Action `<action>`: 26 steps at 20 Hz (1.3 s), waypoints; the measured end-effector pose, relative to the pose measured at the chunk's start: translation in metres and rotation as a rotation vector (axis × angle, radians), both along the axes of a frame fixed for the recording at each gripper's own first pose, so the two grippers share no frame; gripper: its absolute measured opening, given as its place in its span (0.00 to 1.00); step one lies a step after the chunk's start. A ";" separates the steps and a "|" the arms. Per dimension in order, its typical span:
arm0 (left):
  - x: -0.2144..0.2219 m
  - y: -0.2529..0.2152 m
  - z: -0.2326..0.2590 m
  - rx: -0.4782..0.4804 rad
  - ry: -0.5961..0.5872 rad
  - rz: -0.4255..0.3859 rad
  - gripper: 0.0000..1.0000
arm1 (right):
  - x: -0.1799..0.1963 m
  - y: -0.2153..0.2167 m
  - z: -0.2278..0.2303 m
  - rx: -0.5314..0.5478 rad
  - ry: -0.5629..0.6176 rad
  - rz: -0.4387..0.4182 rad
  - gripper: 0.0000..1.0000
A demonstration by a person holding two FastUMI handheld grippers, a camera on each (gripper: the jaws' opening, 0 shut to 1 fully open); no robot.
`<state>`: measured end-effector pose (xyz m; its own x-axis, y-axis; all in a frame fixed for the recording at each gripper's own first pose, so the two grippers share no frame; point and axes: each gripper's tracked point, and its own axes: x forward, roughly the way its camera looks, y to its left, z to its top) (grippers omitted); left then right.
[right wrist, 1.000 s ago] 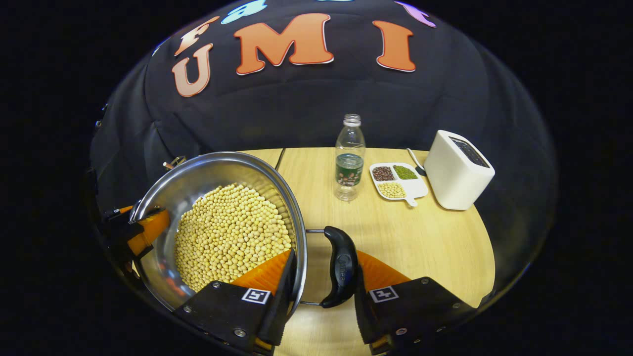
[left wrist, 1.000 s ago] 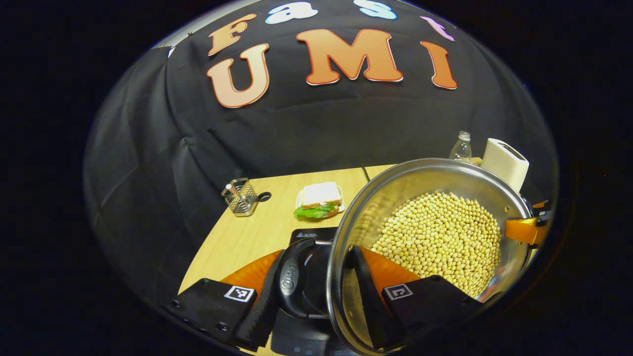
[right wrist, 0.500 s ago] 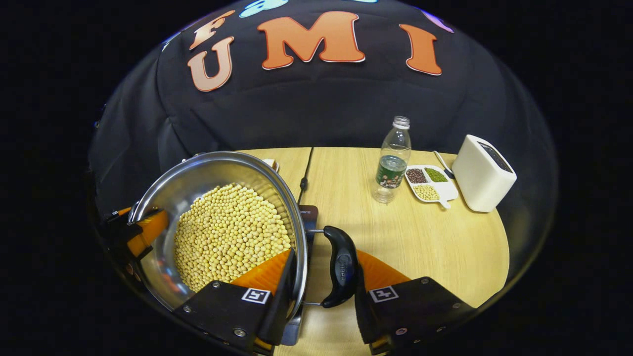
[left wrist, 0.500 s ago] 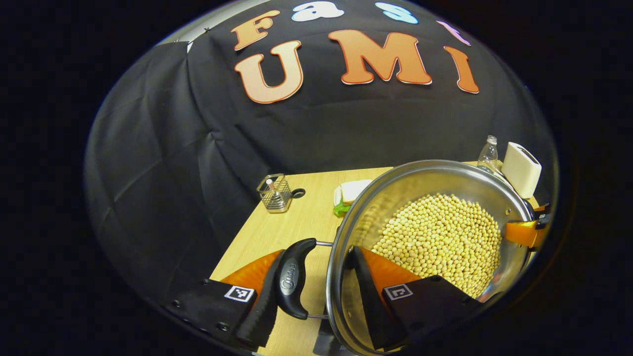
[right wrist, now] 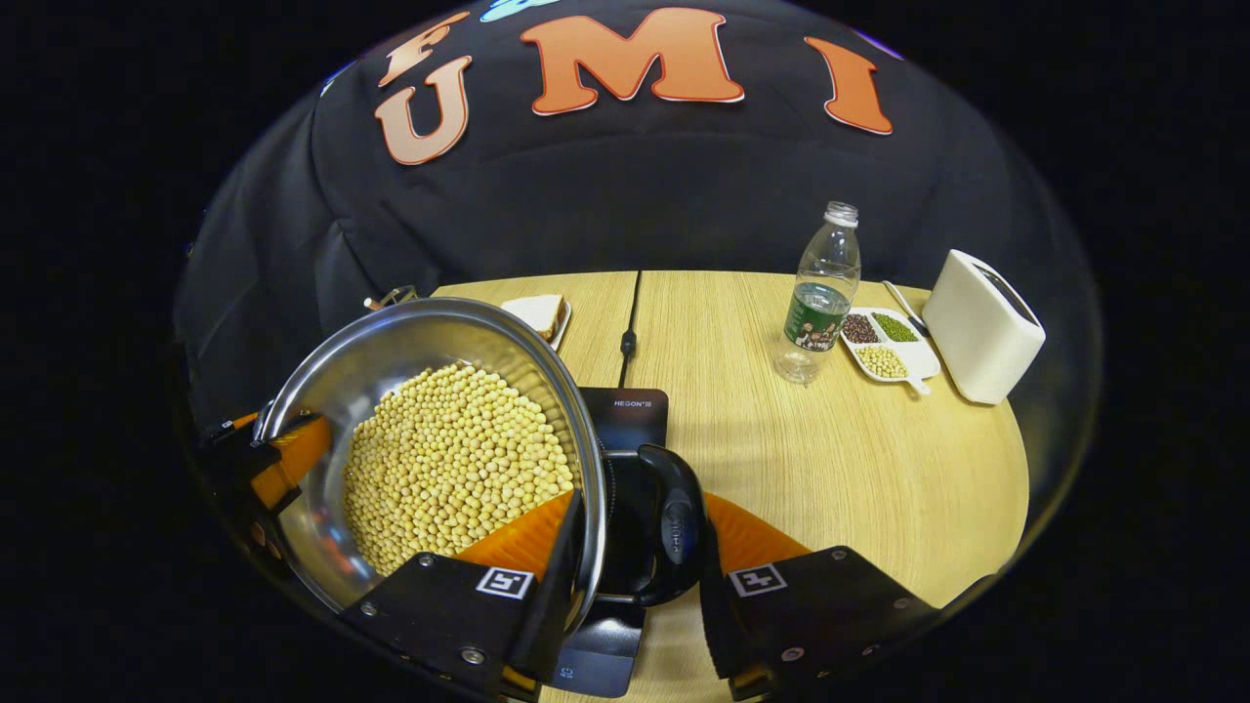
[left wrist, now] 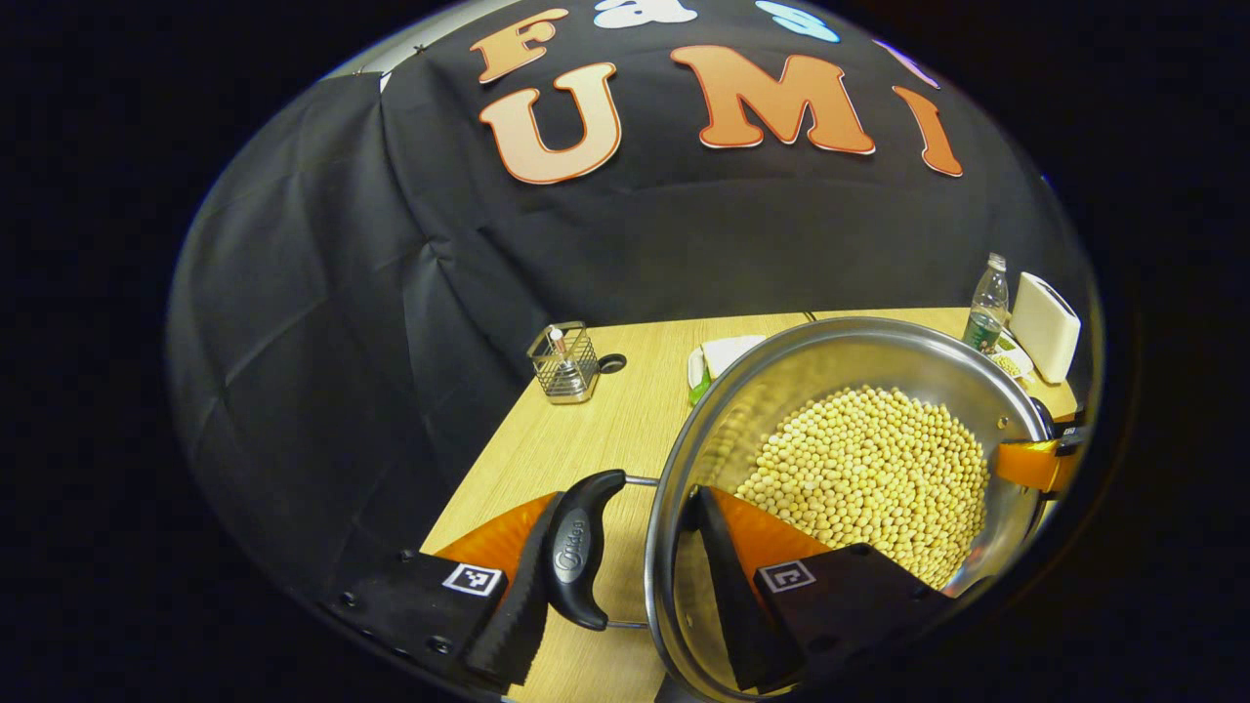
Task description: First push the handle of the pot to place it horizontally, then grasp the pot with both hands and set it on the induction cooktop.
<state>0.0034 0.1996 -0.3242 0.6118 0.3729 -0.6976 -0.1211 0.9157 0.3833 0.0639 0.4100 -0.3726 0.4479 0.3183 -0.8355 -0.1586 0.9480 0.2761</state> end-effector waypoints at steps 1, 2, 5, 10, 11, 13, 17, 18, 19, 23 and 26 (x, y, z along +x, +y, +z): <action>0.001 0.002 -0.004 -0.002 0.007 0.004 0.81 | -0.001 0.003 -0.003 -0.003 0.007 0.002 0.58; 0.000 0.004 -0.010 -0.003 0.016 0.007 0.84 | -0.002 0.005 -0.004 -0.002 0.010 -0.001 0.58; 0.003 0.008 -0.024 -0.031 0.015 0.015 0.81 | -0.002 0.006 -0.007 -0.023 0.007 -0.008 0.58; 0.000 0.008 -0.050 -0.057 0.064 0.025 0.80 | -0.006 0.016 -0.007 -0.052 0.028 0.018 0.58; 0.003 0.008 -0.050 -0.056 0.068 0.020 0.78 | -0.005 0.016 -0.008 -0.050 0.029 0.015 0.59; 0.003 0.007 -0.050 -0.051 0.072 0.014 0.81 | -0.006 0.016 -0.009 -0.048 0.030 0.012 0.58; 0.002 0.010 -0.057 -0.074 0.072 0.004 0.81 | -0.002 0.016 -0.006 -0.056 0.024 0.000 0.59; 0.001 0.010 -0.061 -0.085 0.073 0.005 0.81 | 0.000 0.017 -0.006 -0.061 0.017 -0.004 0.59; -0.001 0.011 -0.065 -0.095 0.075 0.012 0.81 | 0.003 0.016 -0.004 -0.069 0.001 -0.009 0.61; 0.000 0.012 -0.065 -0.094 0.064 -0.005 0.86 | 0.000 0.020 -0.001 -0.061 -0.006 0.010 0.69; 0.012 0.011 -0.044 -0.036 -0.002 -0.035 0.82 | 0.002 0.018 0.010 -0.019 -0.051 0.004 0.77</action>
